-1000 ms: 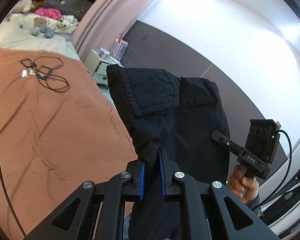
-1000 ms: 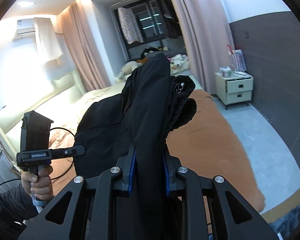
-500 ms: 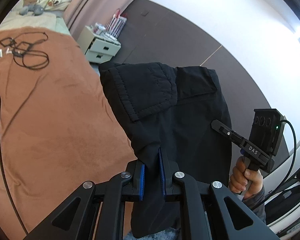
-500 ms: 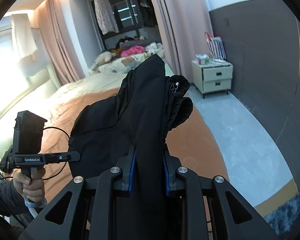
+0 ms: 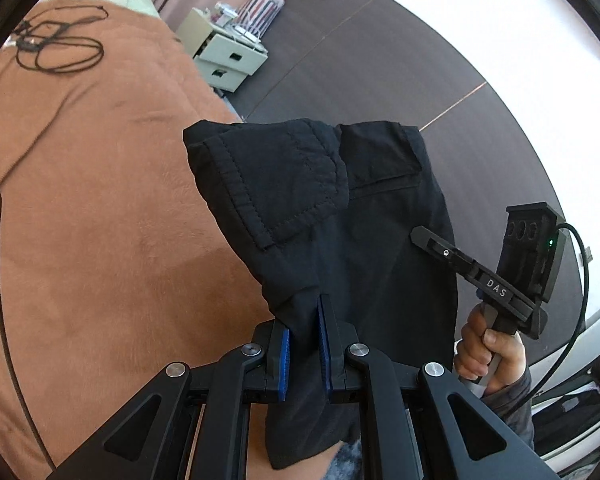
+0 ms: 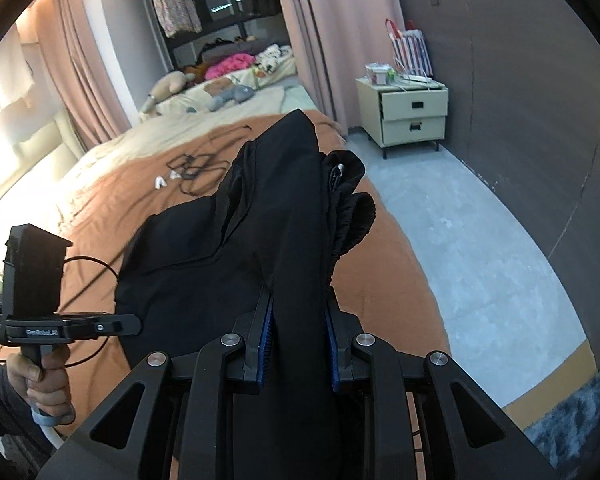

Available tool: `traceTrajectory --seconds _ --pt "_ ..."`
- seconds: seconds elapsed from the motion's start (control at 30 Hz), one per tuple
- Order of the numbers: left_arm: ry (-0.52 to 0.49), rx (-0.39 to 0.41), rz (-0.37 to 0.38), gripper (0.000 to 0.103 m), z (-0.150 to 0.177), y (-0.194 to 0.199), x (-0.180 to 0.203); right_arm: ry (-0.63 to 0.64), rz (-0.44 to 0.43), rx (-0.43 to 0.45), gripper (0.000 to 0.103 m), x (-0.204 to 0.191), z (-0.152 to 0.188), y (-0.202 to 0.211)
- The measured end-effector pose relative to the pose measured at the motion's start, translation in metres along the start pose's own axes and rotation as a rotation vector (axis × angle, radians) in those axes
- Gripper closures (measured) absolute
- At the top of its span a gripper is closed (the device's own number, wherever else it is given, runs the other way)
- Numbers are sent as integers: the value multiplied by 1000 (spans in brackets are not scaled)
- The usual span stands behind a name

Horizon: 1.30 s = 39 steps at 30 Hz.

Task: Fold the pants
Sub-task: 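Lower the folded pants onto the bed corner and open both tools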

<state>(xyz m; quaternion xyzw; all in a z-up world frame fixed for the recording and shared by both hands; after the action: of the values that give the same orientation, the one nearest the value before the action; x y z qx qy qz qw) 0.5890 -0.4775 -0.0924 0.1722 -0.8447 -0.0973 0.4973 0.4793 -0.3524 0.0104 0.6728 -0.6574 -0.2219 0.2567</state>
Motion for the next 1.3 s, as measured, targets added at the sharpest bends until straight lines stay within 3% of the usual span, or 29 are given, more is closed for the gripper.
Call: traceTrajectory --seconds 0.1,0.17,0.23,0.3,0.33,0.53,0.77,1.0,1.1,1.17,1.3 --pt "6 -5 -10 90 -3 -10 -7 -9 28 -7 84 5 -6 -1" --pt "4 -13 -12 90 -3 -15 -8 -18 98 -25 80 10 -13 -13" --pt "4 -64 -71 87 0 -25 -17 -22 235 -25 69 14 -13 -16" --pt "36 -96 -142 83 7 -27 -31 -83 282 -14 41 20 -14 -9" --pt "41 -99 -165 81 8 -25 -35 -118 285 -9 39 22 -14 -3" --pt "59 -53 -206 66 4 3 -48 -137 257 0 39 1 4 40" --pt "108 -47 -205 65 -19 0 -79 -145 237 -71 39 -17 52 82" --pt "155 -51 -174 60 -27 -13 -94 -225 233 -85 39 8 92 117" --pt "165 -45 -176 63 -36 -29 -105 -242 229 -86 39 16 108 110" --pt "111 -35 -198 79 -42 -34 -104 -242 226 -103 39 21 117 99" --pt "17 -30 -294 81 -48 -38 -99 -225 250 -132 40 24 129 92"
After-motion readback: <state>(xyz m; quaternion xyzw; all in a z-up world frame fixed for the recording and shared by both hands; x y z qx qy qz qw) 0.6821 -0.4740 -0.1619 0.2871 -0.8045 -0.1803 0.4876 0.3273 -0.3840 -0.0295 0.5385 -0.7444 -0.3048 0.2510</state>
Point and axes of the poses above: each gripper's, at about its wrist camera, not at the fingertips, and y roughly against the way its jaws point, x to its right, z to its underside, the point moved 5 cm from there along -y, roughly the way its jaws point, and after that the axes turned 14 degrees about z, right-handed, at the moved point
